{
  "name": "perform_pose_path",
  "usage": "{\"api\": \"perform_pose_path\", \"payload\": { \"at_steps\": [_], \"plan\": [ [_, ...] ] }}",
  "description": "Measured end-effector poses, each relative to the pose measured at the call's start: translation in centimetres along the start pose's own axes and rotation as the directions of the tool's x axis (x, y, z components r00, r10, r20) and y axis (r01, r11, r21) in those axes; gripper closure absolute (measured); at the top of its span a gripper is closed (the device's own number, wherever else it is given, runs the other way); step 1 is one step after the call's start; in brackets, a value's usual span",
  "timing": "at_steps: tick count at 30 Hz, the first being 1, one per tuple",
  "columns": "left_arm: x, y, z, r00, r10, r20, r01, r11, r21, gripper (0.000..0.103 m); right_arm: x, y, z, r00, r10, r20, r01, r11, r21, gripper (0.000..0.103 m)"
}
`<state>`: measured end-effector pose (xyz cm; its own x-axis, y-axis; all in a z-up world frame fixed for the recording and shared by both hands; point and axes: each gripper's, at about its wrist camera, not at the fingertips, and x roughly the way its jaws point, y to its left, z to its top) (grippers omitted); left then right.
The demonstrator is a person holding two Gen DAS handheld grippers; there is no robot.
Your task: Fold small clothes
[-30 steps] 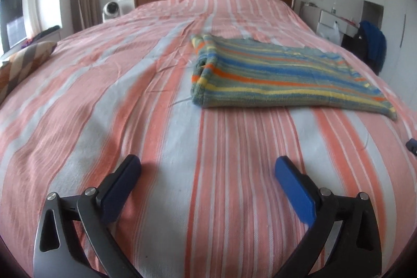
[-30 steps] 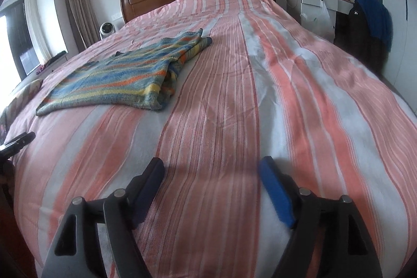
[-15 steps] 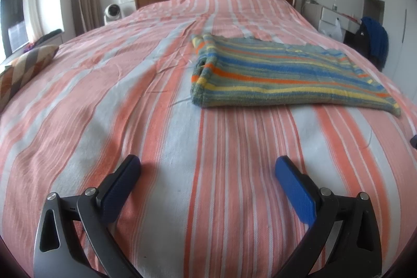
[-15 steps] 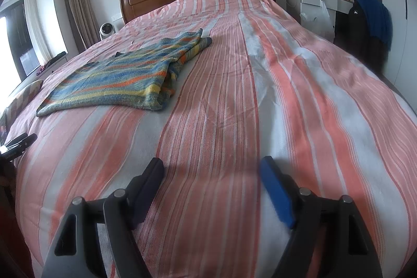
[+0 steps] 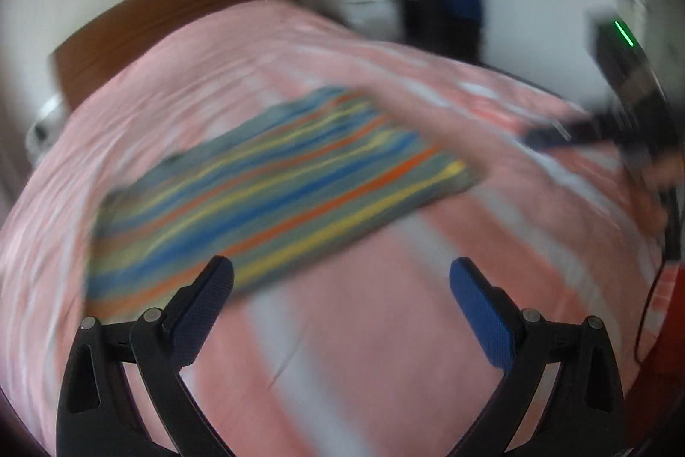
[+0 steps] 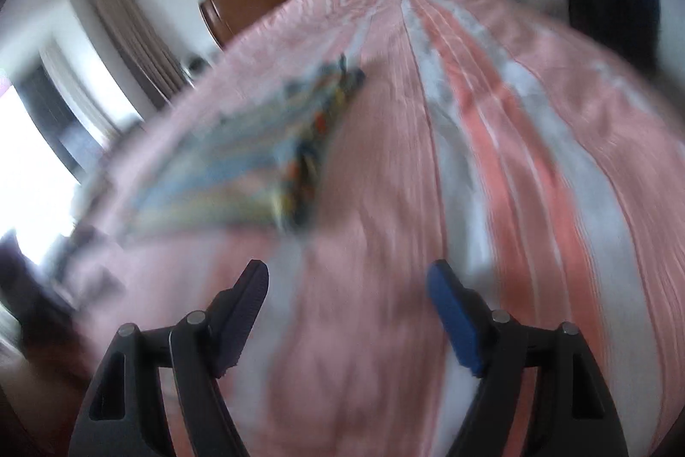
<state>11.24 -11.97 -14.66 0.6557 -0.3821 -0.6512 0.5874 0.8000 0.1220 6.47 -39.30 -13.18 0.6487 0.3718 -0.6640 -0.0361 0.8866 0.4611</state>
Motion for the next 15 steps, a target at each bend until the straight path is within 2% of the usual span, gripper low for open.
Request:
{"api": "perform_pose_path", "payload": {
  "at_steps": [3, 4, 7, 9, 10, 11, 12, 13, 14, 15],
  "plan": [
    [6.1, -3.7, 2.6, 0.998, 0.017, -0.065, -0.009, 0.993, 0.118, 0.002, 2.6, -1.6, 5.4, 0.995, 0.076, -0.063, -0.073, 0.996, 0.059, 0.028],
    [8.7, -4.8, 3.2, 0.993, 0.036, -0.111, -0.020, 0.989, 0.144, 0.003, 3.6, -1.9, 6.7, 0.991, 0.105, -0.084, -0.099, 0.992, 0.073, 0.034],
    [10.7, -5.2, 4.5, 0.992, -0.025, -0.122, 0.038, 0.993, 0.110, 0.017, 8.1, -2.1, 10.6, 0.968, 0.191, -0.161, -0.173, 0.978, 0.117, 0.039],
    [11.0, -5.1, 4.8, 0.992, -0.049, -0.120, 0.060, 0.994, 0.093, 0.047, 12.2, -2.1, 12.6, 0.948, 0.218, -0.234, -0.188, 0.972, 0.141, 0.041],
    [11.1, -5.1, 4.8, 0.993, -0.043, -0.113, 0.053, 0.995, 0.088, 0.057, 14.1, -2.2, 13.5, 0.945, 0.208, -0.253, -0.174, 0.973, 0.152, 0.041],
    [11.0, -5.0, 4.7, 0.994, -0.037, -0.104, 0.046, 0.996, 0.077, 0.085, 16.1, -2.5, 14.2, 0.942, 0.212, -0.262, -0.168, 0.969, 0.179, 0.042],
    [10.8, -4.5, 4.7, 0.994, -0.038, -0.099, 0.044, 0.998, 0.052, 0.095, 17.4, -2.7, 14.7, 0.941, 0.217, -0.260, -0.166, 0.965, 0.204, 0.042],
    [10.4, -3.7, 4.8, 0.994, -0.066, -0.091, 0.067, 0.998, 0.016, 0.095, 18.7, -2.9, 15.1, 0.944, 0.229, -0.238, -0.172, 0.956, 0.238, 0.051],
    [9.6, -2.7, 4.8, 0.993, -0.097, -0.071, 0.094, 0.995, -0.034, 0.096, 19.6, -2.8, 15.5, 0.947, 0.238, -0.214, -0.180, 0.949, 0.258, 0.081],
    [8.8, -1.7, 4.9, 0.992, -0.116, -0.050, 0.112, 0.990, -0.083, 0.096, 20.0, -2.3, 15.8, 0.951, 0.227, -0.211, -0.170, 0.951, 0.256, 0.096]
  ]
}}
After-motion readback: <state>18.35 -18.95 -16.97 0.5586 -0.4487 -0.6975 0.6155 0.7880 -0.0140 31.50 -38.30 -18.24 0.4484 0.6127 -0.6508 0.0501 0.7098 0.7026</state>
